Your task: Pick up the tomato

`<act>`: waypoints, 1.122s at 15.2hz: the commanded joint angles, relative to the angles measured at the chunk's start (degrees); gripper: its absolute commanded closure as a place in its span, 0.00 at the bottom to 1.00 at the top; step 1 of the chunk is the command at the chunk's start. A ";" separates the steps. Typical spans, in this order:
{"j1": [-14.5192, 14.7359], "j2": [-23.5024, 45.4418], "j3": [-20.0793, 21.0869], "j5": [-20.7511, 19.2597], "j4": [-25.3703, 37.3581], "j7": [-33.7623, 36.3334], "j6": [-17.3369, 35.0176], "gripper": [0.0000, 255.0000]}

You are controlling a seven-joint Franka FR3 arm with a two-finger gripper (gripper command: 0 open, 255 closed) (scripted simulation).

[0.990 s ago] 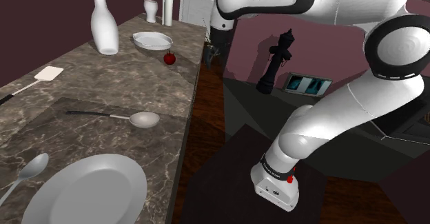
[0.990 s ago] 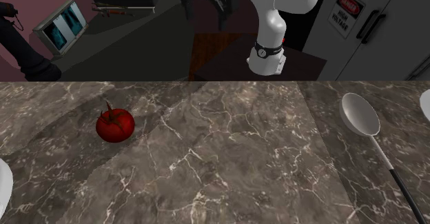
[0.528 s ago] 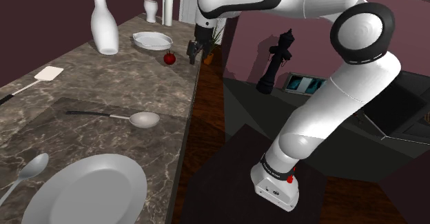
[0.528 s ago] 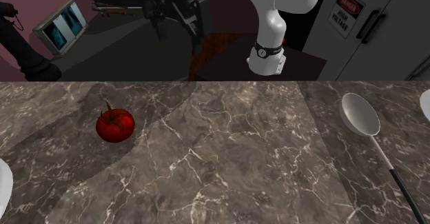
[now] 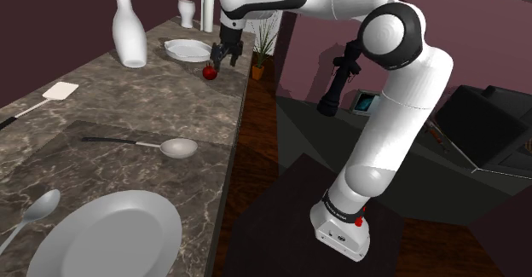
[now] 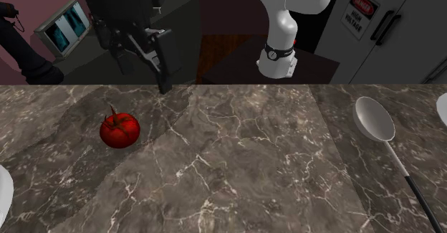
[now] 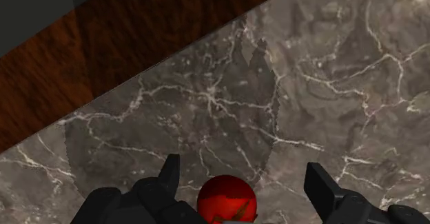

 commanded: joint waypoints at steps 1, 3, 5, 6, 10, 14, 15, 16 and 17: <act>-0.15 4.04 0.02 0.47 4.71 -0.96 0.38 0.00; -0.23 8.26 0.18 0.89 10.07 -1.62 0.22 0.00; -0.36 12.69 0.40 1.26 16.03 -2.21 -0.32 0.00; -0.37 13.17 0.43 1.30 16.69 -2.27 -0.40 0.00; -0.36 13.39 0.46 1.36 13.94 -2.40 2.57 0.00; -0.34 13.77 0.48 1.43 11.72 -2.52 5.16 0.00; -0.34 13.77 0.48 1.43 11.73 -2.52 5.16 0.00; -0.34 13.86 0.48 1.43 11.78 -2.51 5.19 1.00; -0.34 13.80 0.48 1.43 11.69 -2.52 5.23 1.00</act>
